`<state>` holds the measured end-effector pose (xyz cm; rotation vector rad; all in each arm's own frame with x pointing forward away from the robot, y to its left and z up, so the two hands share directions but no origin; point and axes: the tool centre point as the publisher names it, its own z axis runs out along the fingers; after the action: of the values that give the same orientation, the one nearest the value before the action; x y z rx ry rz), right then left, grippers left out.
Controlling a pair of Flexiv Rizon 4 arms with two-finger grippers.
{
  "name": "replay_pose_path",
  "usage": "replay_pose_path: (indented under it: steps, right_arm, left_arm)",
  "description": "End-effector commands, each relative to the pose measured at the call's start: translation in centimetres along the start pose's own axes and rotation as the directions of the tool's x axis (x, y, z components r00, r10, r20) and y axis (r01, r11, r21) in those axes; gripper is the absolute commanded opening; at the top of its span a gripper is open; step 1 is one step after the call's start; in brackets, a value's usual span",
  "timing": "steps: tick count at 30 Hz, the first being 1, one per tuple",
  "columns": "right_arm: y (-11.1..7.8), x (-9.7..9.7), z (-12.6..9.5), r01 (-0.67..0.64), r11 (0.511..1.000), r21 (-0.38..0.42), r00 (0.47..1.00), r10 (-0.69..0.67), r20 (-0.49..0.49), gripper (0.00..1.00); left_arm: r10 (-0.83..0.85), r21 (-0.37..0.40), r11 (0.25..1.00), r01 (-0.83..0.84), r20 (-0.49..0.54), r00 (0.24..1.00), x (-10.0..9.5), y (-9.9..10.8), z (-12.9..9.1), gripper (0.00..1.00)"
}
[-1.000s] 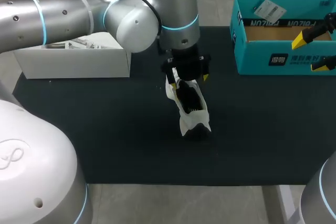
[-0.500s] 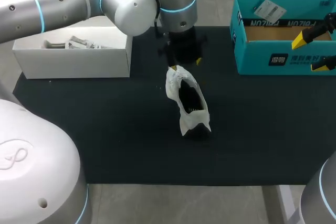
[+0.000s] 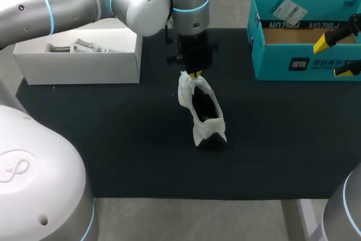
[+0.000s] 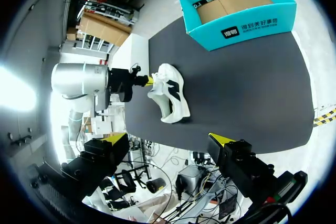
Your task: Take the shoe out of the shoebox, open the shoe tongue, remove and reinsert the insole, then place the shoe into the shoebox
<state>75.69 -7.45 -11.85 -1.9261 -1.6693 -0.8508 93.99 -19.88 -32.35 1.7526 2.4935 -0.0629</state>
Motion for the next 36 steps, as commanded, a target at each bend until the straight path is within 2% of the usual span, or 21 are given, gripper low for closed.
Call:
replay_pose_path:
  steps: [1, 15, 20, 24, 36]
  right_arm:
    - [0.0, 0.0, 0.1, -0.002, 1.000, -0.001, 1.000, 0.002, 0.002, 1.00]
    - [0.0, 0.0, 0.1, -0.002, 1.000, -0.001, 1.000, 0.002, 0.002, 1.00]
    - [0.0, 0.0, 0.1, -0.002, 1.000, -0.001, 1.000, 0.002, 0.002, 1.00]
    - [0.0, 0.0, 0.1, -0.002, 1.000, -0.001, 1.000, 0.002, 0.002, 1.00]
    - [0.0, 0.0, 0.1, -0.002, 1.000, -0.001, 1.000, 0.002, 0.002, 1.00]
  left_arm:
    - [-0.003, 0.008, 1.000, 0.003, 0.003, 1.000, 0.6, -0.3, 0.6, 0.00]
    - [-0.024, 0.096, 0.995, 0.025, -0.010, 1.000, 1.6, -3.1, 1.7, 0.00]
    - [-0.042, 0.132, 0.990, 0.049, -0.052, 0.998, 2.0, -4.1, 1.4, 0.00]
    - [-0.106, 0.081, 0.990, 0.113, -0.083, 0.991, 2.3, -5.3, -1.2, 0.00]
    - [-0.106, 0.081, 0.990, 0.113, -0.083, 0.991, 2.3, -5.3, -1.2, 0.00]
